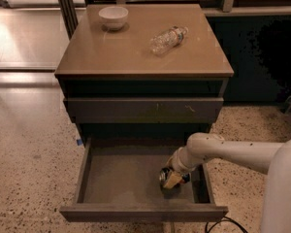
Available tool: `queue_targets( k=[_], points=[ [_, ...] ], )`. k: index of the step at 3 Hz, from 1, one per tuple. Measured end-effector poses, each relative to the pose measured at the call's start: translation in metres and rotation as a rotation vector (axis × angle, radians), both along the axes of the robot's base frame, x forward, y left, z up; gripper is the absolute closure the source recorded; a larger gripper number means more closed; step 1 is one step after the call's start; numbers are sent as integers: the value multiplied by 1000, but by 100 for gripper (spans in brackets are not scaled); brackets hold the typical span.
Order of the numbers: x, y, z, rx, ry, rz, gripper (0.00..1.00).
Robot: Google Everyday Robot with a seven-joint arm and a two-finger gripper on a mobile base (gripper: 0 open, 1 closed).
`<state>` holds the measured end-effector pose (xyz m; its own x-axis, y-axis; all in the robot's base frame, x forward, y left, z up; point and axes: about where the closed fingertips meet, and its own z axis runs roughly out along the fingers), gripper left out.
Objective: Pick pepsi can from middle drawer and place on counter
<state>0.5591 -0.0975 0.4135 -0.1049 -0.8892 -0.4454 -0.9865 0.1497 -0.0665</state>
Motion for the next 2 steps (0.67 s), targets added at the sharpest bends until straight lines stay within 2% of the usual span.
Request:
queue_targets(
  k=[1,2],
  points=[
    [17,0,57,19,-58,28,100],
    [43,8,135,44,-137,91,100]
  ],
)
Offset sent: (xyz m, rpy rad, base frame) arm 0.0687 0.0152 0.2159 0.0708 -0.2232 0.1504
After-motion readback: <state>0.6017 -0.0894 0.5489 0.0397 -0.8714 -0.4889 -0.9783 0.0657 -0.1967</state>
